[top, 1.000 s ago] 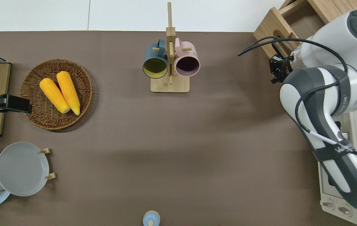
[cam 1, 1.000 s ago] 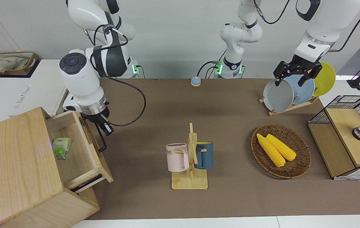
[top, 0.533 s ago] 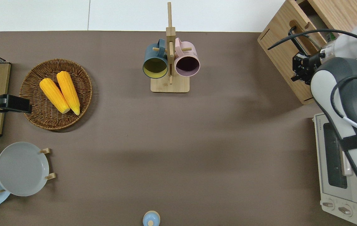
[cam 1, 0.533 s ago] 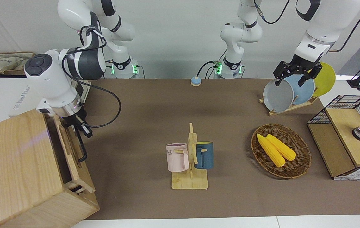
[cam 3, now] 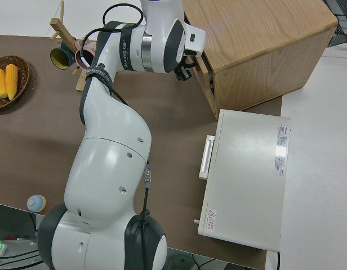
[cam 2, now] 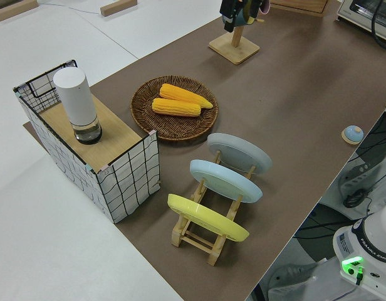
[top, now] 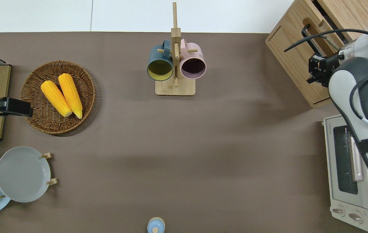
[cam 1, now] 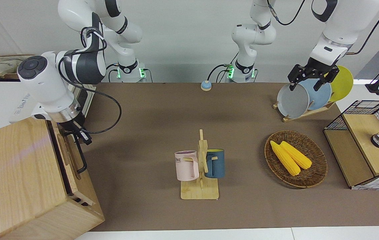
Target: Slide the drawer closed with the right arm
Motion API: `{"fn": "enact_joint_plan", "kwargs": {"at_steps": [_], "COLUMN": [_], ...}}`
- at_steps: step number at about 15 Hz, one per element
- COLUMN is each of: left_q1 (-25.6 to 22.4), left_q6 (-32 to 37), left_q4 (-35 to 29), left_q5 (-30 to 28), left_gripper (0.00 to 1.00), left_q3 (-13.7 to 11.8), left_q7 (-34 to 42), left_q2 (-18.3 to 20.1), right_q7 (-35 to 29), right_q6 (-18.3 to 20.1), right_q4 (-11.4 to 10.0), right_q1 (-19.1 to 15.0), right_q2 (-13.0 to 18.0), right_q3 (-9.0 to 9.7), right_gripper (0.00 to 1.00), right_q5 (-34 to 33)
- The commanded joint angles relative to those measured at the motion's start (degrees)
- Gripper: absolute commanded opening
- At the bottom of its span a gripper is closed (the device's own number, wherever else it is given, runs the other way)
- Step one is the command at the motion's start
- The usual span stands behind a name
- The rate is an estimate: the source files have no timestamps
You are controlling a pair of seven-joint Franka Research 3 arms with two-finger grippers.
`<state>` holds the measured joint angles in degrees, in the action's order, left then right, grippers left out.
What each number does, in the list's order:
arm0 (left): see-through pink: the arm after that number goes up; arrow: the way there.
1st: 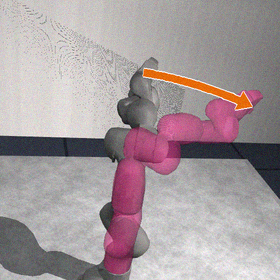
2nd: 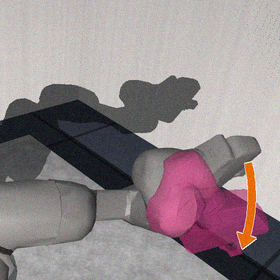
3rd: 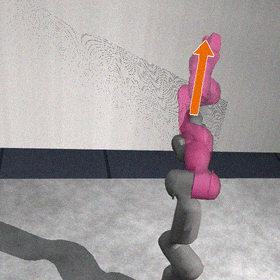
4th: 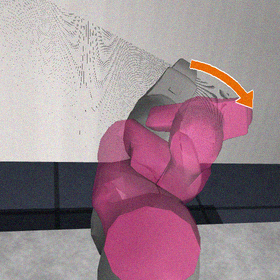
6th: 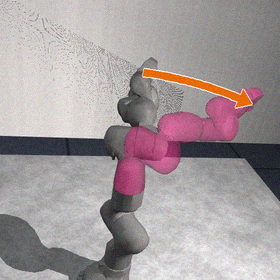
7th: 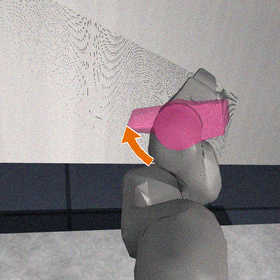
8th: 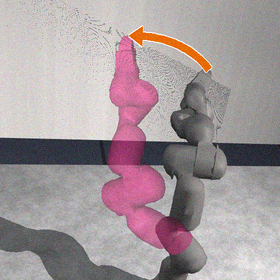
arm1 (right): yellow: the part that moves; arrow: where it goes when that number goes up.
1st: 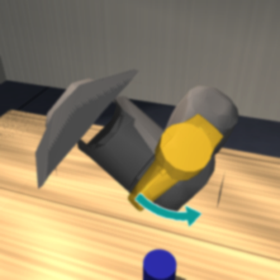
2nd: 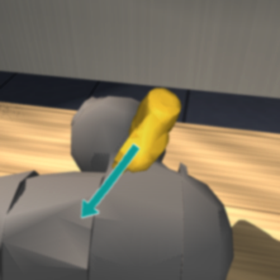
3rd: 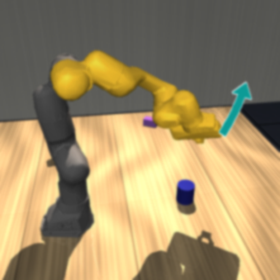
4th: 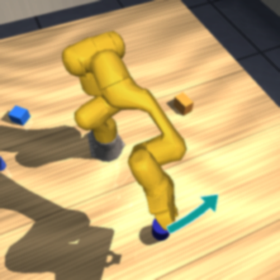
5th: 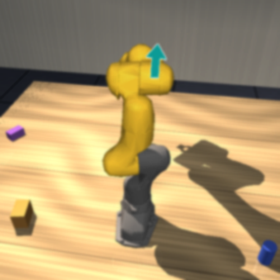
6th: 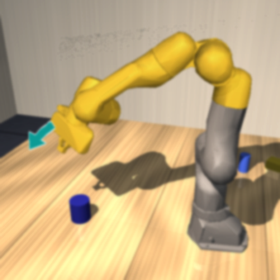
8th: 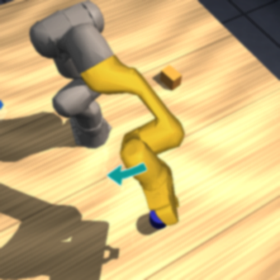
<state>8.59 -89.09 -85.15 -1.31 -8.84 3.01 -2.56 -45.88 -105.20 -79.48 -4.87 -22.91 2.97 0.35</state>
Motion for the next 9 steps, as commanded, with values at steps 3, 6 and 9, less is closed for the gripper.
{"fn": "enact_joint_plan", "kwargs": {"at_steps": [3, 6, 9], "left_q1": [1.0, 1.0, 1.0], "left_q6": [0.0, 0.0, 0.0], "left_q4": [1.1, 1.1, 1.1], "left_q5": [0.8, 0.9, 0.8], "left_gripper": [1.00, 1.00, 1.00], "left_q3": [-0.9, -0.9, -0.9], "left_q7": [0.3, 0.3, 0.3], "left_q2": [-0.7, -0.7, -0.7], "right_q7": [4.0, 6.1, 6.8], "right_q6": [1.6, 1.8, 1.8], "right_q4": [1.2, 1.6, 1.6], "right_q1": [-2.4, -3.6, -3.7], "right_q2": [0.1, 0.0, 0.0], "right_q3": [0.46, 0.46, 0.54], "right_gripper": [0.000, 0.000, 0.000], "right_q5": [0.7, 0.8, 0.8]}}
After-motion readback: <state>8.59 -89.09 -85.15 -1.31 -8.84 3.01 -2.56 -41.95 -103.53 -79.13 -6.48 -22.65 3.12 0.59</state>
